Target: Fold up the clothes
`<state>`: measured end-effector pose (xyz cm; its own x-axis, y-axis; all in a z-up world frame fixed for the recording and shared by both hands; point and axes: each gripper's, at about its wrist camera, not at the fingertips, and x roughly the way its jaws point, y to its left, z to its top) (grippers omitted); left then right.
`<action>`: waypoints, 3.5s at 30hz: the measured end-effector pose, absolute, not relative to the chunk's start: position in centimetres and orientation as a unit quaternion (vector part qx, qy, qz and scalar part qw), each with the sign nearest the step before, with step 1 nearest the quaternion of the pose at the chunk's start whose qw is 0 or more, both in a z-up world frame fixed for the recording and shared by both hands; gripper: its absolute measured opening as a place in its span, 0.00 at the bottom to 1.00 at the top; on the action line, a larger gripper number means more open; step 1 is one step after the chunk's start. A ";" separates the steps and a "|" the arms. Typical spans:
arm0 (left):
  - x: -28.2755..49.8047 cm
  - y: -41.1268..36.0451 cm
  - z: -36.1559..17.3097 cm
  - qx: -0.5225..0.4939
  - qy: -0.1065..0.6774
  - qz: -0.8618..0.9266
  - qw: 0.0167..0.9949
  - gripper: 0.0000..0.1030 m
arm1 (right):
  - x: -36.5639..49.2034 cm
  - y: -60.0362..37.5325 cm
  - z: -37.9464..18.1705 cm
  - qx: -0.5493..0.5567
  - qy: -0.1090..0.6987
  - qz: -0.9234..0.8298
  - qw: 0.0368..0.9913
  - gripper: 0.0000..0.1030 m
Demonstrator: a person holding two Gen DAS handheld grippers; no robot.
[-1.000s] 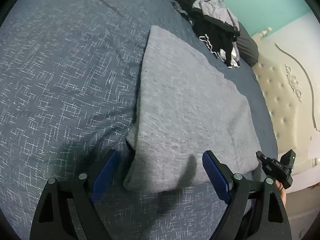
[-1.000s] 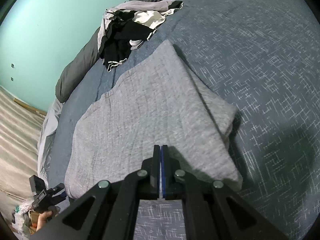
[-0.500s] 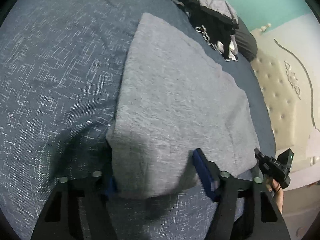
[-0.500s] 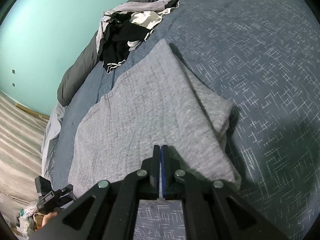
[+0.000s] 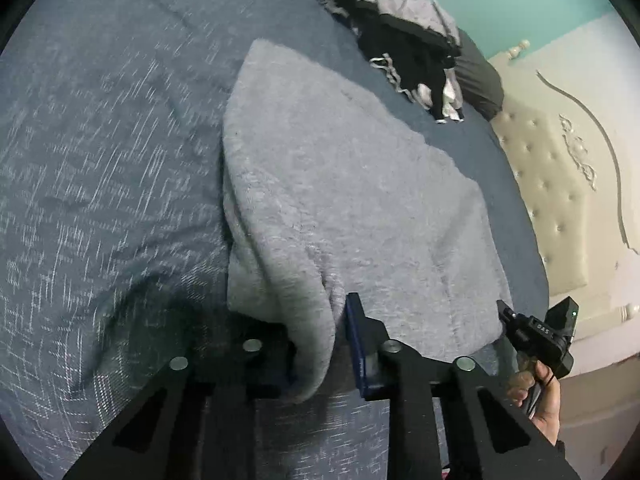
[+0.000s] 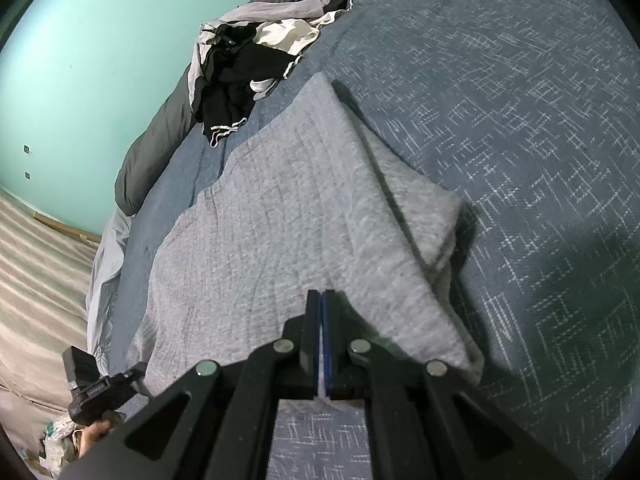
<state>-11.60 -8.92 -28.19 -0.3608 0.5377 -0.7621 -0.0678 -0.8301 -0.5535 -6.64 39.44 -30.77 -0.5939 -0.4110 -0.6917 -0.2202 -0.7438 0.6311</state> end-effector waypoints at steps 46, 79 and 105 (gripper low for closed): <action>-13.6 7.9 -24.6 -0.532 -0.085 0.787 0.300 0.60 | -8.3 38.4 -25.5 0.381 -0.396 -0.815 0.183 0.58; -11.8 14.3 -25.2 -0.558 -0.006 0.763 0.327 0.60 | -6.5 42.4 -27.8 0.422 -0.328 -0.841 0.084 0.13; -11.0 10.6 -26.1 -0.555 -0.012 0.779 0.291 0.61 | -4.0 45.4 -26.7 0.369 -0.374 -0.850 0.045 0.31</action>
